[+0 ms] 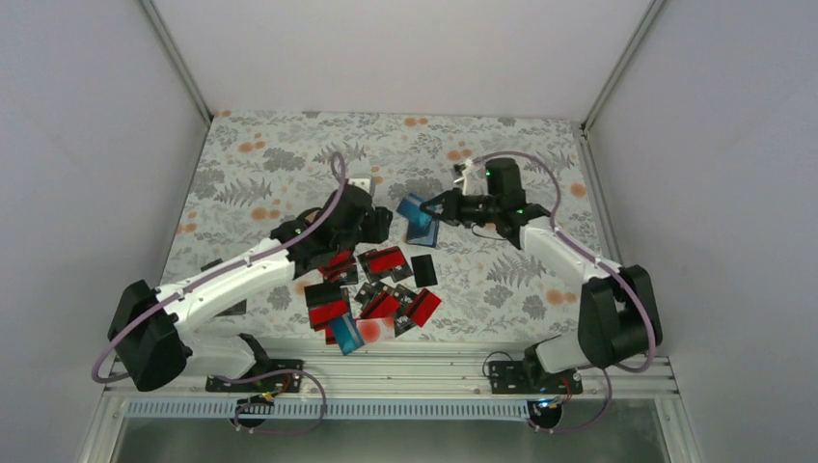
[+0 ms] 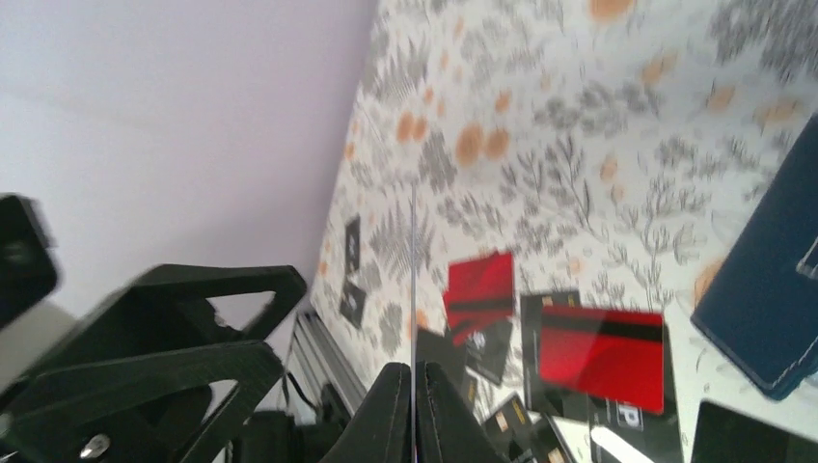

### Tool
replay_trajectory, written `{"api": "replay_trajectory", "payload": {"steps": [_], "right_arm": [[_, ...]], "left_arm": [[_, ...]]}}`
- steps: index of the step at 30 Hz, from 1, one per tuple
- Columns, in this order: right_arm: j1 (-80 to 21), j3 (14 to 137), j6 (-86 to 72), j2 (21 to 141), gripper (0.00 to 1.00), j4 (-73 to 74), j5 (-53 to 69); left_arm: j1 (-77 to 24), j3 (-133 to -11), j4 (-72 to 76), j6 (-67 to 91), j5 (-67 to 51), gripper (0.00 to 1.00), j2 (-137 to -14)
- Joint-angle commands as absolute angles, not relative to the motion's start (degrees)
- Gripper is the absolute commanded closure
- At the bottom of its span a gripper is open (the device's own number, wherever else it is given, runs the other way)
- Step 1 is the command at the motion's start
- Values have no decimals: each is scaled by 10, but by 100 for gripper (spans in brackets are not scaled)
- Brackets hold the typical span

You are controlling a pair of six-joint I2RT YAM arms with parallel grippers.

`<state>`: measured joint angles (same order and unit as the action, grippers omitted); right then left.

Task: Put the credit cards into the card holder

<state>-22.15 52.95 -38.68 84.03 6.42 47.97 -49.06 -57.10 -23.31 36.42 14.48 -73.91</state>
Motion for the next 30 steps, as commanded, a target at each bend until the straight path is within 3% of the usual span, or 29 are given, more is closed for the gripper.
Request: {"api": "replay_trajectory", "payload": {"steps": [1,8,17,30], "right_arm": [[-185,531,-460,795,96,0,470],[-131,498,-601,745,96,-148,486],[-95,486,-711,728,96,-278,500],[-93,467,-779,736,96,-400,497]], "left_arm": [[-437,-587,-83,357,13,47,-751],[-371,-606,119,398,-180,45,-823],[-353,-636,323,471,-313,41,-903],[-345,-680,437,571,-374,55,-975]]}}
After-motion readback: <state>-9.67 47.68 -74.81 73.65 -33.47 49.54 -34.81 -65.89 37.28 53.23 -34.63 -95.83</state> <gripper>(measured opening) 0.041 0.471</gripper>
